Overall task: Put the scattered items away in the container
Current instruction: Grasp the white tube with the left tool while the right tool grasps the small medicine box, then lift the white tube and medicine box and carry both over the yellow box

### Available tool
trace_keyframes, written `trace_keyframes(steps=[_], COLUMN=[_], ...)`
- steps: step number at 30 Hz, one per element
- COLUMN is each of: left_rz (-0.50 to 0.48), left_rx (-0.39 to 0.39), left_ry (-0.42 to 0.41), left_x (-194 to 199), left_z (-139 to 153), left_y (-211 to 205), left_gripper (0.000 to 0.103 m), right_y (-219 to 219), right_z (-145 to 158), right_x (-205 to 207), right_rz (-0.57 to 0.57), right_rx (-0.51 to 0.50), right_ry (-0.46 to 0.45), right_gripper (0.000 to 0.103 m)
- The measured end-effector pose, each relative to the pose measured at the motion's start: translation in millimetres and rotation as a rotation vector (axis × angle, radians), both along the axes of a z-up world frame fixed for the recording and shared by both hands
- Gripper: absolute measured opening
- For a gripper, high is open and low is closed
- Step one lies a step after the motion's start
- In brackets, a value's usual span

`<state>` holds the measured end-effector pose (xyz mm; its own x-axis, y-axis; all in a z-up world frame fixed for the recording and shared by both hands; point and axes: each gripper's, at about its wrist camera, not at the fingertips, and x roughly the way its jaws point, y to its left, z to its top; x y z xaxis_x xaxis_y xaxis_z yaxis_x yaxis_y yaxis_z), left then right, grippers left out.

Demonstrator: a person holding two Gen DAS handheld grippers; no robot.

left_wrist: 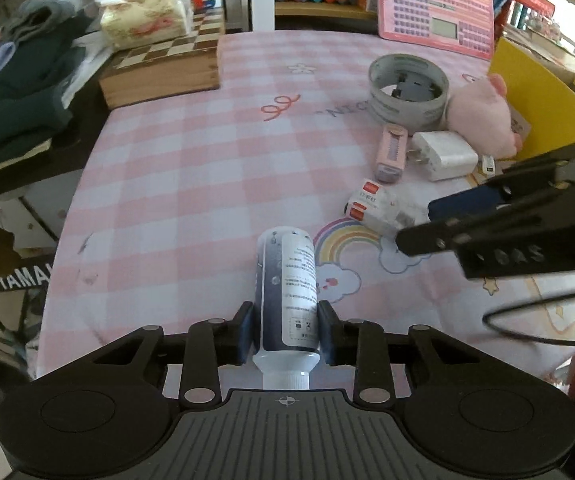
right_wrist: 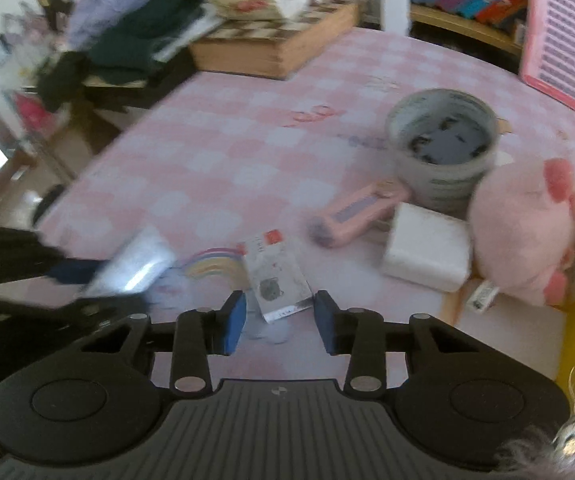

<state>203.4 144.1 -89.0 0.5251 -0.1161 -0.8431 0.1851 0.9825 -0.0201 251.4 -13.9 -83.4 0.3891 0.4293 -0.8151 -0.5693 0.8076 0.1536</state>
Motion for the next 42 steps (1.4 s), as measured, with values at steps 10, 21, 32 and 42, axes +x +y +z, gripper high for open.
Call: trace_keyframes(steps=[10, 21, 32, 42], left_rz=[-0.022, -0.017, -0.081, -0.148], left_rx=[0.003, -0.047, -0.079, -0.088], left_ry=[-0.007, -0.026, -0.100, -0.134], left_x=[-1.2, -3.3, -16.0, -30.1], left_z=[-0.1, 9.6, 38.2, 50.6], left_y=[0.8, 2.8, -13.1, -29.0], left_gripper=[0.031, 0.031, 0.031, 0.031], right_y=[28.6, 16.4, -11.8, -30.9], right_z=[-8.9, 0.2, 37.1, 49.8], right_x=[9.0, 2.4, -23.8, -52.1], right_rz=[0.042, 0.014, -0.030, -0.061], right_rx=[-0.076, -0.046, 0.009, 0.024], right_ry=[-0.062, -0.048, -0.106, -0.136], right_gripper=[0.041, 0.028, 0.028, 0.028])
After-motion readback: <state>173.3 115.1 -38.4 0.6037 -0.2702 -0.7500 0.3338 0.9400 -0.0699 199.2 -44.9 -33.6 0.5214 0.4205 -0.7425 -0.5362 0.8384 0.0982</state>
